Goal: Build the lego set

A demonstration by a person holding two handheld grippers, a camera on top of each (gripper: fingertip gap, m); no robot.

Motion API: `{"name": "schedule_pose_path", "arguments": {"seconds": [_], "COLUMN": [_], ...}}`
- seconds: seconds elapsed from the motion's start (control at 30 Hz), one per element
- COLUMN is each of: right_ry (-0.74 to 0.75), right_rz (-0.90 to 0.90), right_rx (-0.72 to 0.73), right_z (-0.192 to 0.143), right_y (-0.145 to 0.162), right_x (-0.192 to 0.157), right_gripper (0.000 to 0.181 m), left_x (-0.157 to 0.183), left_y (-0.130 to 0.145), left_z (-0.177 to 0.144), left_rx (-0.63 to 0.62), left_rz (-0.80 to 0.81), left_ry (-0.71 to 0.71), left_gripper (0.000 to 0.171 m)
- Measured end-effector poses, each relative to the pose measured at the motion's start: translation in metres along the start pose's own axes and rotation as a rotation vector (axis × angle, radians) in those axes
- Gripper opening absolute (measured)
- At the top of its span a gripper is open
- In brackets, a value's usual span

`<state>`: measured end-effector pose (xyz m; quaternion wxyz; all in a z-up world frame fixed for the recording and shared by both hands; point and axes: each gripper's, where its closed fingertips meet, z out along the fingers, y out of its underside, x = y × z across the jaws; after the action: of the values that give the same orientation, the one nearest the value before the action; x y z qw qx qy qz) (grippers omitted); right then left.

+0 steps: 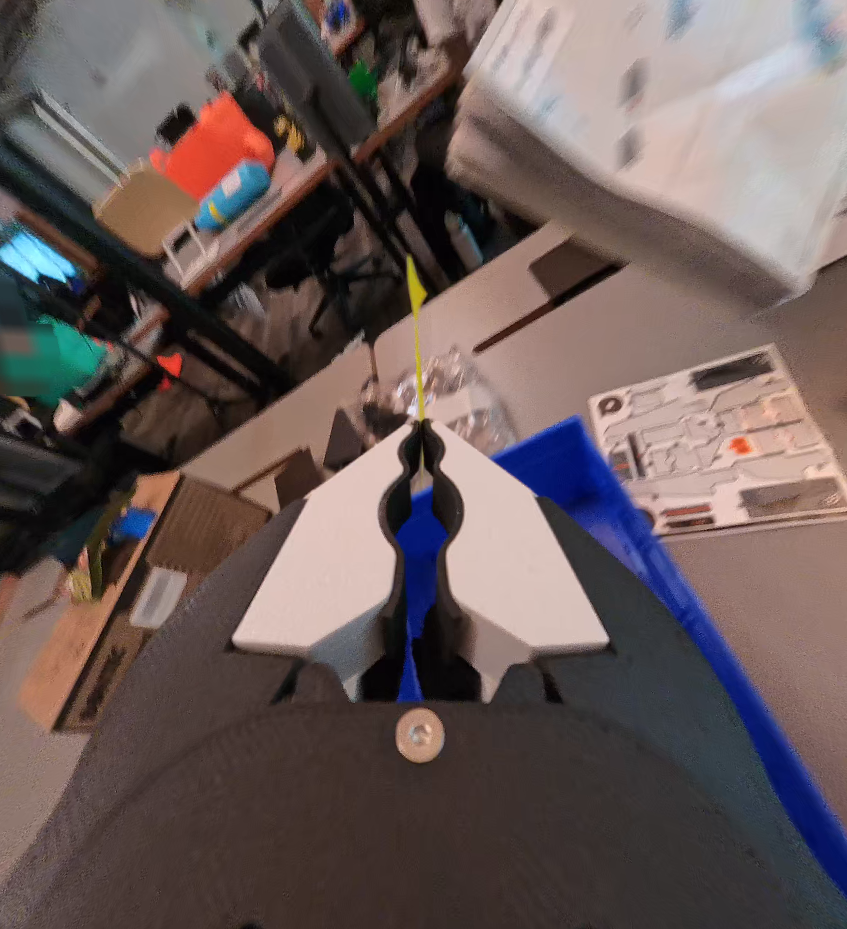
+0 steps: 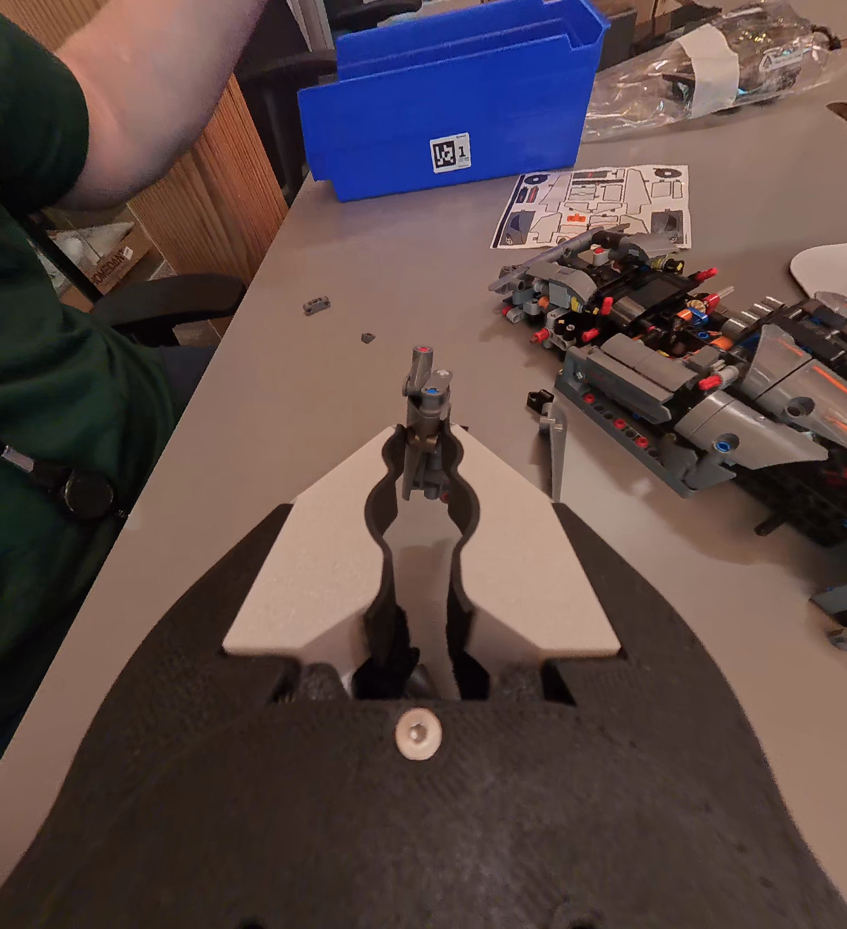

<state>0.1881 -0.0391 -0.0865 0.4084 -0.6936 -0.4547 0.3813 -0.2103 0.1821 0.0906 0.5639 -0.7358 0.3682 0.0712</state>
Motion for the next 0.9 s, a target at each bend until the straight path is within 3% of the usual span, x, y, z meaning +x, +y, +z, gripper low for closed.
{"name": "schedule_pose_path", "arguments": {"seconds": [0.13,0.27,0.4,0.5,0.6,0.7,0.8,0.9], "right_ry": [-0.009,-0.011,-0.010,-0.007,-0.007,-0.010,-0.014,-0.014], "right_rz": [0.006,0.011,0.015,0.019,0.028,0.033,0.036,0.043], "right_rx": [-0.019,-0.040,-0.039,-0.039,-0.046,-0.060,-0.068,-0.078], "right_z": [0.006,0.010,0.010,0.010,0.010,0.012,0.014,0.015], "right_y": [0.005,0.009,0.010,0.011,0.014,0.017,0.019,0.022], "right_x": [0.000,0.000,0.001,0.003,0.005,0.005,0.005,0.006], "right_gripper": [0.011,0.011,0.011,0.011,0.011,0.011,0.011,0.011], "left_x": [-0.068,-0.100,-0.129,-0.152,-0.167,-0.158,-0.148,-0.133], "left_y": [0.058,0.123,0.194,0.236,0.250,0.260,0.283,0.296], "left_z": [0.005,0.025,0.043,0.048,0.049,0.059,0.067,0.070], "left_rx": [-0.057,-0.129,-0.258,-0.359,-0.426,-0.496,-0.602,-0.686], "left_rz": [-0.232,-0.584,-0.673,-0.587,-0.421,-0.379,-0.374,-0.247], "left_ry": [-0.017,0.126,0.047,-0.113,-0.216,-0.166,-0.109,-0.049], "left_gripper": [0.000,0.000,0.000,0.000,0.000,0.002,0.018,0.011]}}
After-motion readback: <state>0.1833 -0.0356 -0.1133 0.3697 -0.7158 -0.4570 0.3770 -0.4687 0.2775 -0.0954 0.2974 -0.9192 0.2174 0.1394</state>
